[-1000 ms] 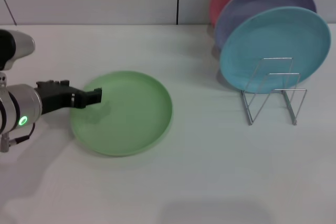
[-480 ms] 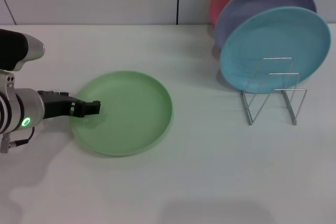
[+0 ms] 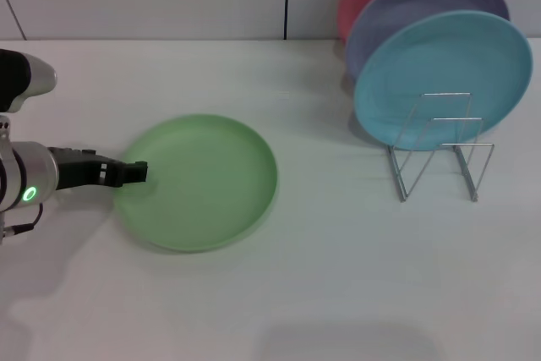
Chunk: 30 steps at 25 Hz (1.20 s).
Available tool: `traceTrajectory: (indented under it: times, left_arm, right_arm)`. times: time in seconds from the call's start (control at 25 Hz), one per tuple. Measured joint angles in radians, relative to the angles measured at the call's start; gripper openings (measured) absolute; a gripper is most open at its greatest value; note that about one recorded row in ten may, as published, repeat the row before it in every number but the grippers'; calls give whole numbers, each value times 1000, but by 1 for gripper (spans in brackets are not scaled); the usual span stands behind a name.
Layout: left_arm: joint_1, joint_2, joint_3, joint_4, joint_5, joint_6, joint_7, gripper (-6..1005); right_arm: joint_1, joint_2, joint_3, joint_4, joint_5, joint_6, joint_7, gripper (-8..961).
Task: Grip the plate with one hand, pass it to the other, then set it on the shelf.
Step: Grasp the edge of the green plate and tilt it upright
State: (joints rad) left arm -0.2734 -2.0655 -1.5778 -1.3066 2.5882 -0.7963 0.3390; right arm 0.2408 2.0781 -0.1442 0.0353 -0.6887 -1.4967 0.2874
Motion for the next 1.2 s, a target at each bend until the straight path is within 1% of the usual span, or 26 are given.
traceTrajectory:
  times: [0.12, 0.64, 1.2]
  left_arm:
    - [-2, 0, -10, 14, 1, -4, 0, 857]
    - [-7, -1, -4, 23, 3, -36, 0, 859]
    - [-30, -1, -4, 56, 6, -50, 0, 811]
  right_arm:
    - [0, 0, 0, 0, 0, 0, 0, 825]
    - [0, 0, 0, 0, 0, 1, -3, 825]
    - [2, 0, 0, 0, 0, 1, -2, 825]
